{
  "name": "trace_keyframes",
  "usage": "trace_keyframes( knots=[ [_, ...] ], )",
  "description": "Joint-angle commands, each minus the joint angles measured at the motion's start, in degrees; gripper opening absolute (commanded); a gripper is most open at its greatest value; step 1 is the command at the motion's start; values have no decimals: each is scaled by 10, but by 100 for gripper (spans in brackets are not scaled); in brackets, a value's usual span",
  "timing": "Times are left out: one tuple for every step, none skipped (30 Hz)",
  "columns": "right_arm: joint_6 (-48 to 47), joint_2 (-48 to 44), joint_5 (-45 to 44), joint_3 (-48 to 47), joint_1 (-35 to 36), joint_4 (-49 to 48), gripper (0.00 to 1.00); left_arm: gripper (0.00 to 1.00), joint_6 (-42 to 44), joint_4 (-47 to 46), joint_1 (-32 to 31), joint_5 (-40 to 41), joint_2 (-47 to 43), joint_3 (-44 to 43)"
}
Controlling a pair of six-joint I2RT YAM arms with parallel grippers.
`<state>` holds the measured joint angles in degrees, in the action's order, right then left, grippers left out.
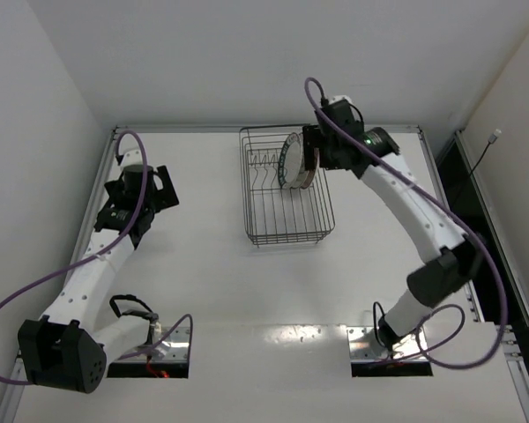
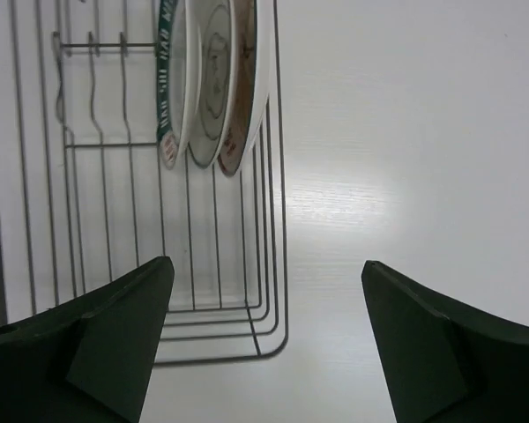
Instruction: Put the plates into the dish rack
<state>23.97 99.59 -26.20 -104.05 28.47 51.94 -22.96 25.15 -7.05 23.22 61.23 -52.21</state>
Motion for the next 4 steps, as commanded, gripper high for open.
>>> trace_keyframes(
  knots=[
    [-12,-88,46,79,3,26,85,99,-3,-14,5,-8,-6,0],
    [-12,-139,46,143,-5,0,85,99,-3,-14,5,-8,-1,0],
    [-12,-164,46,177,-5,-18,85,99,-3,-14,5,-13,-1,0],
    [-12,-189,66,211,-5,-38,85,99,-3,-9,5,-13,-1,0]
  ],
)
